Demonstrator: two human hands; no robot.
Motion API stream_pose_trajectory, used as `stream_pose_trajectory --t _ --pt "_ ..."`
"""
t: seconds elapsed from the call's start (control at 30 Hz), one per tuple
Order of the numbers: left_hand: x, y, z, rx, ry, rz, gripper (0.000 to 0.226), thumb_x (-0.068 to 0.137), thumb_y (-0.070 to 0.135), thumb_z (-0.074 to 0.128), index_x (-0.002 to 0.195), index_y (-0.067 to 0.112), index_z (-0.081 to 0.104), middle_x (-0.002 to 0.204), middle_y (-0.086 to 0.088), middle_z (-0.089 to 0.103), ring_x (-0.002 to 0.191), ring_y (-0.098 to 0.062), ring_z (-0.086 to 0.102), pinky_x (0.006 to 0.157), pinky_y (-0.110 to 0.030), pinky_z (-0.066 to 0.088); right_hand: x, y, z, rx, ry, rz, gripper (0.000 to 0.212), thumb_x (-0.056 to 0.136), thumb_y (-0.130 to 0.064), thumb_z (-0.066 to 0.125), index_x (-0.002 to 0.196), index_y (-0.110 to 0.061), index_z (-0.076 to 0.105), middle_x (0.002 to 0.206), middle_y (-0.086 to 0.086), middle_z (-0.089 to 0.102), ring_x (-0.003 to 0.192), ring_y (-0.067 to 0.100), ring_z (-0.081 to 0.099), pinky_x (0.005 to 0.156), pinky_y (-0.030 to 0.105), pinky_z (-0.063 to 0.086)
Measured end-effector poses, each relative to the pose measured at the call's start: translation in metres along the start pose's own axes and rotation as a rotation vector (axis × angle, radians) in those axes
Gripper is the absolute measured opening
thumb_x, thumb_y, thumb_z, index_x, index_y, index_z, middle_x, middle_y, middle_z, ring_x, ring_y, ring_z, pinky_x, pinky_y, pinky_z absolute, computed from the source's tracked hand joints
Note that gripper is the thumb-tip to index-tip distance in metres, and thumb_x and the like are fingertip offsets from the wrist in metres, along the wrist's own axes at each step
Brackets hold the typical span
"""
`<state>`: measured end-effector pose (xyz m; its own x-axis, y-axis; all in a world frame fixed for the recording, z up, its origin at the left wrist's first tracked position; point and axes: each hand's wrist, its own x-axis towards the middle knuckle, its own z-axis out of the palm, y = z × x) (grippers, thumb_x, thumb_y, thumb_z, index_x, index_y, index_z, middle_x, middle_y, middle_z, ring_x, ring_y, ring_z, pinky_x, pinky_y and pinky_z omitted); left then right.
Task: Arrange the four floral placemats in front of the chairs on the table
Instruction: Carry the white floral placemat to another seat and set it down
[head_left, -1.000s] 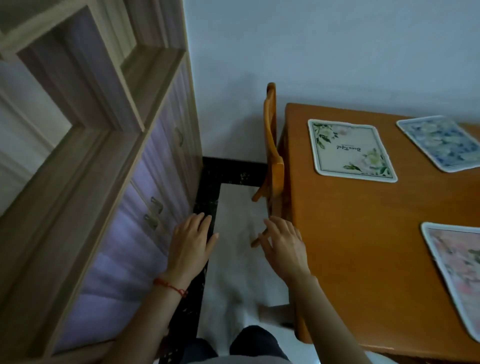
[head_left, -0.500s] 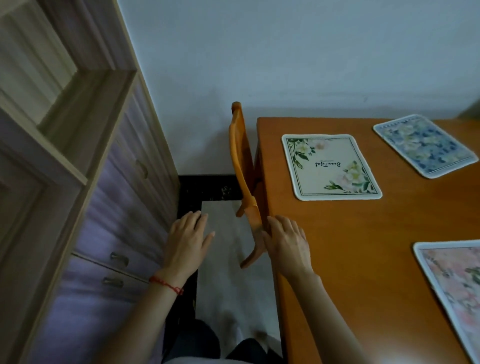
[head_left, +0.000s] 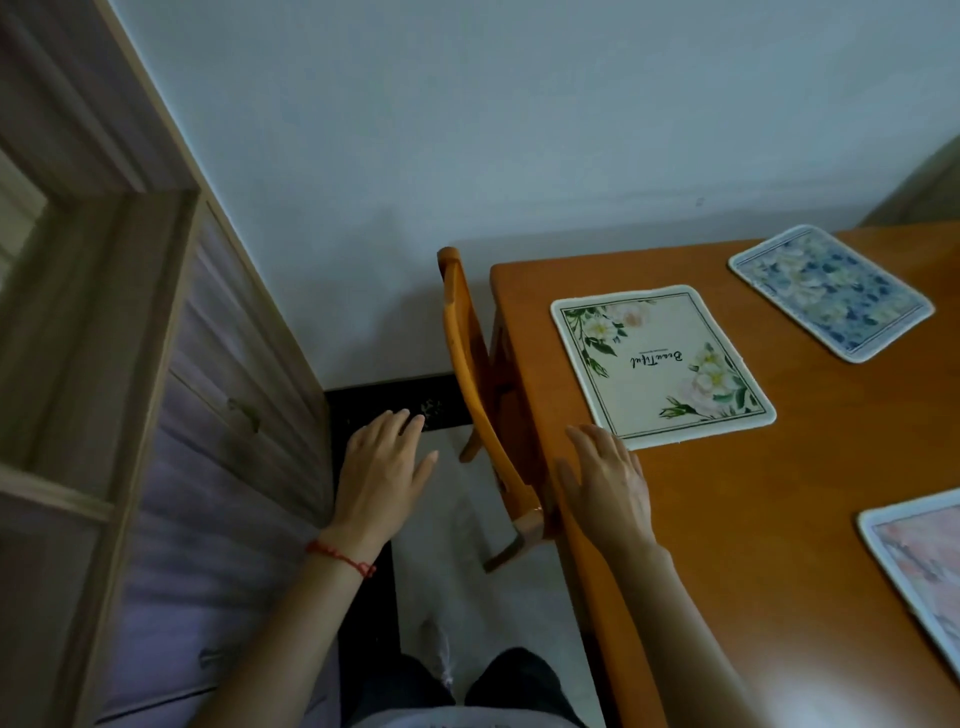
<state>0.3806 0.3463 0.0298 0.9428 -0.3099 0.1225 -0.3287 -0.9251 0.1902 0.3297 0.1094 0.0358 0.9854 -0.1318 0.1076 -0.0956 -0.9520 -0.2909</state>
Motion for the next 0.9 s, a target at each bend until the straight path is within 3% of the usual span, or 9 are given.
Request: stream_pose_trajectory --t 0.13,0.27,0.53,0.8,0.9 --pt "0.028 -0.002 0.002 -0.020 0.003 0.035 0.042 0.082 0.025 0.067 0.114 -0.001 0.060 0.113 -0.020 0.064 0.107 -0.036 0.060 0.086 -0.048 0.049 0.018 0.004 0.003 0.008 0.001 0.048 0.039 0.091 -0.031 0.052 0.125 -0.010 0.053 0.126 0.012 0.056 0.118 0.028 0.051 0.096 0.042 0.042" --pt "0.054 0.004 0.002 -0.012 -0.012 0.064 0.045 0.087 0.035 0.047 0.113 0.000 0.061 0.112 -0.018 0.065 0.106 -0.035 0.061 0.085 -0.046 0.050 0.036 0.013 0.004 0.000 0.038 0.048 0.038 0.089 -0.029 0.056 0.122 -0.010 0.055 0.122 0.012 0.059 0.114 0.029 0.055 0.093 0.042 0.045" --pt "0.114 0.041 0.001 0.018 0.015 0.149 0.051 0.087 0.039 0.036 0.113 0.002 0.060 0.114 -0.017 0.064 0.107 -0.033 0.060 0.084 -0.044 0.051 0.078 0.045 0.002 0.006 0.112 0.031 0.036 0.087 -0.027 0.058 0.117 -0.009 0.057 0.116 0.013 0.062 0.107 0.029 0.059 0.087 0.040 0.048" --pt "0.167 0.086 0.020 0.035 -0.041 0.295 0.043 0.080 0.027 0.068 0.114 0.001 0.061 0.114 -0.019 0.064 0.107 -0.035 0.060 0.088 -0.047 0.049 0.084 0.081 -0.002 -0.015 0.162 0.184 0.036 0.081 -0.027 0.068 0.112 -0.009 0.061 0.109 0.012 0.066 0.101 0.029 0.062 0.083 0.040 0.052" --pt "0.189 0.095 0.031 0.050 -0.100 0.380 0.045 0.087 0.038 0.050 0.115 0.003 0.059 0.115 -0.017 0.063 0.109 -0.034 0.059 0.088 -0.045 0.049 0.082 0.092 0.000 -0.029 0.168 0.271 0.035 0.083 -0.028 0.066 0.112 -0.009 0.061 0.110 0.013 0.065 0.103 0.031 0.062 0.085 0.042 0.051"
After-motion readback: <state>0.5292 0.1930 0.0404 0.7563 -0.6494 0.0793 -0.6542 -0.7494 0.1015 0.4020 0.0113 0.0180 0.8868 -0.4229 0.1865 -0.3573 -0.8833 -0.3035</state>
